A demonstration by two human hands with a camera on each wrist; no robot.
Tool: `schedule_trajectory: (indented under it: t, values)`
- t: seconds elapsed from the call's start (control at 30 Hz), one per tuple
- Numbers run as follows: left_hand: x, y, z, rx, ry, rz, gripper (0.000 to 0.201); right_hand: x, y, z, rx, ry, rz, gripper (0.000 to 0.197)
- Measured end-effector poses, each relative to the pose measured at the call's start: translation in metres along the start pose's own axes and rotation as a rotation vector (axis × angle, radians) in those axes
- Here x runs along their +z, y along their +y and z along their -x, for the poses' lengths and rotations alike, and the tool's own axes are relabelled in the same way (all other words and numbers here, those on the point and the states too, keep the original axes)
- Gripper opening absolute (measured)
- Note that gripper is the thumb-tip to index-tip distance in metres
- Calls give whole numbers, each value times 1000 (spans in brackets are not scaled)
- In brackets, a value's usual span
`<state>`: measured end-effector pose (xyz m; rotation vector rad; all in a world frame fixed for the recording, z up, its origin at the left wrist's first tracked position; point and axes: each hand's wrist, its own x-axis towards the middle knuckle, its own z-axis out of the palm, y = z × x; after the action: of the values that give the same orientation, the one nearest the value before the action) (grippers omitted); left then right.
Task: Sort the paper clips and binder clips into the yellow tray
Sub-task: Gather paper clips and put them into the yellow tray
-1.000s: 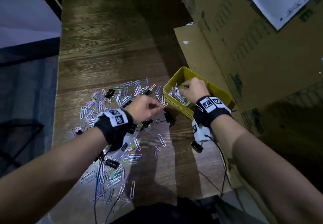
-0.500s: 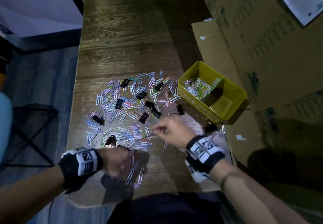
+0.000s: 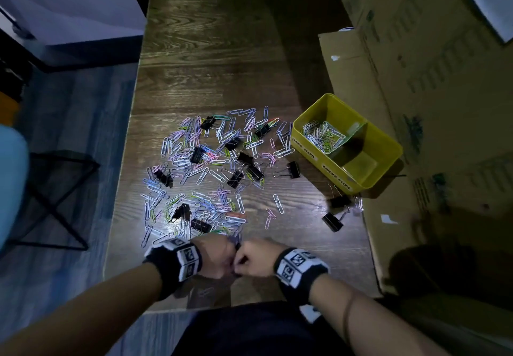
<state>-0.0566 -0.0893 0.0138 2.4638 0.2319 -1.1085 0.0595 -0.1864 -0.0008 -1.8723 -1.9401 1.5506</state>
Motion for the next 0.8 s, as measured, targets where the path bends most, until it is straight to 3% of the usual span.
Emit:
schedule_trajectory:
  t: [0.2,0.23,0.3,0.4,0.5,0.53,0.57,0.6,0.63,0.67,0.7,0.8]
  values:
    - [-13,-10,-7,61,148,254,23,-24,44,28,164,227,-276,19]
    - [-13,-12,-1,62,147,285,21,-25,47,31,182,259,-328,19]
    - [-8,-14,10,19,-1,245,22,-26,49,36,194,277,-373,19]
    - [39,-39,14,2,-252,478,27,-25,43,36,181,152,-365,19]
    - [98,-58,5,201,-249,911,32,-17,32,29,170,-49,-282,17]
    - [91,-46,5,314,-269,1033,26,-14,28,28,177,-94,-243,19]
    - [72,-31,6,373,-189,1048,25,-12,25,27,182,-111,-212,21]
    - [47,-9,7,366,-121,816,19,-11,21,26,181,-99,-197,21]
    - [28,3,1,311,-148,557,10,-12,19,26,173,-58,-201,20]
    - [14,4,-6,182,-161,394,11,-13,19,26,168,1,-205,19]
    - [2,1,-14,120,-74,262,14,-15,20,25,175,75,-199,19]
    - [-15,-9,-32,22,162,216,13,-21,31,23,269,338,-152,14]
